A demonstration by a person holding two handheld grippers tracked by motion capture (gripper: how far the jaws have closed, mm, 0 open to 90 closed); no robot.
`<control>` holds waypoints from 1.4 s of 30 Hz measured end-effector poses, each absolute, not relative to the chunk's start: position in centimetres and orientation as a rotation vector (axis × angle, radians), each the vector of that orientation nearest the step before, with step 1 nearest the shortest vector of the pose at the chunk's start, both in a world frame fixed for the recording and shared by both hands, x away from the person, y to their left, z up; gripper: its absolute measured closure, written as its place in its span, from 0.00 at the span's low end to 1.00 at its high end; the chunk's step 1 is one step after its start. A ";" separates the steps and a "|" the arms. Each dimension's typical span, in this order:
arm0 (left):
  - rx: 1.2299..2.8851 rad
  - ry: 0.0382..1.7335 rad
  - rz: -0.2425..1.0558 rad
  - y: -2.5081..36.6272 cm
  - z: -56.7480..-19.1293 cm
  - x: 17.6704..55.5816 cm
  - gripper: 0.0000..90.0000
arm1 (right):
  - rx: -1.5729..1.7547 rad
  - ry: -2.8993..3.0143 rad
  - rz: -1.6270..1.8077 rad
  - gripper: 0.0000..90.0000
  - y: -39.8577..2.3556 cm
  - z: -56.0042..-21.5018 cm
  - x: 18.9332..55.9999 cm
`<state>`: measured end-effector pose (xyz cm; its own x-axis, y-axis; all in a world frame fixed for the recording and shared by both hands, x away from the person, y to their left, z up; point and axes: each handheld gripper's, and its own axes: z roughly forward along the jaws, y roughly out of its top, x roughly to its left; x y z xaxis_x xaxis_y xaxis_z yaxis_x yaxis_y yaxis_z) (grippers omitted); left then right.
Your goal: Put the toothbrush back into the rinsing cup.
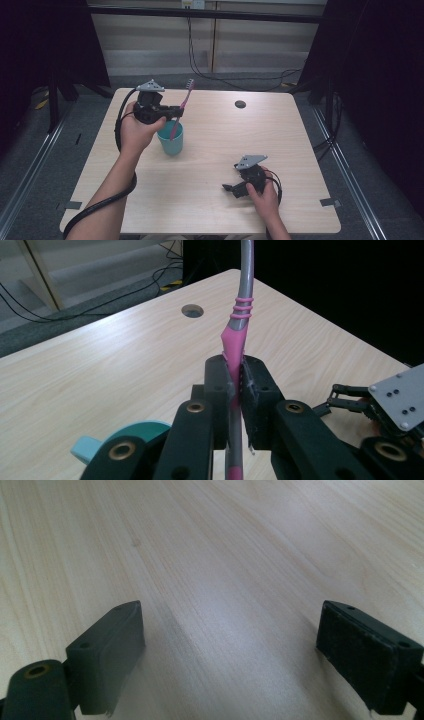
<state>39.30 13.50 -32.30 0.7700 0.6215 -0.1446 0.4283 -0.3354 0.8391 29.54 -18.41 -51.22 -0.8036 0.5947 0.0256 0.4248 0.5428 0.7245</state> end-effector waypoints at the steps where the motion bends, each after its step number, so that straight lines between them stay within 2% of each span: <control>1: 1.982 0.794 0.245 13.5 -32.3 39.4 0.92 | 0.858 2.557 1.111 0.13 -18.4 -51.2 29.5; 15: 1.955 0.807 0.266 13.4 -32.9 40.6 0.92 | 0.859 2.557 1.111 0.13 -18.4 -51.2 29.5; 42: 1.943 0.865 0.334 13.7 -36.5 42.5 0.92 | 0.855 2.557 1.110 0.13 -18.4 -51.2 29.5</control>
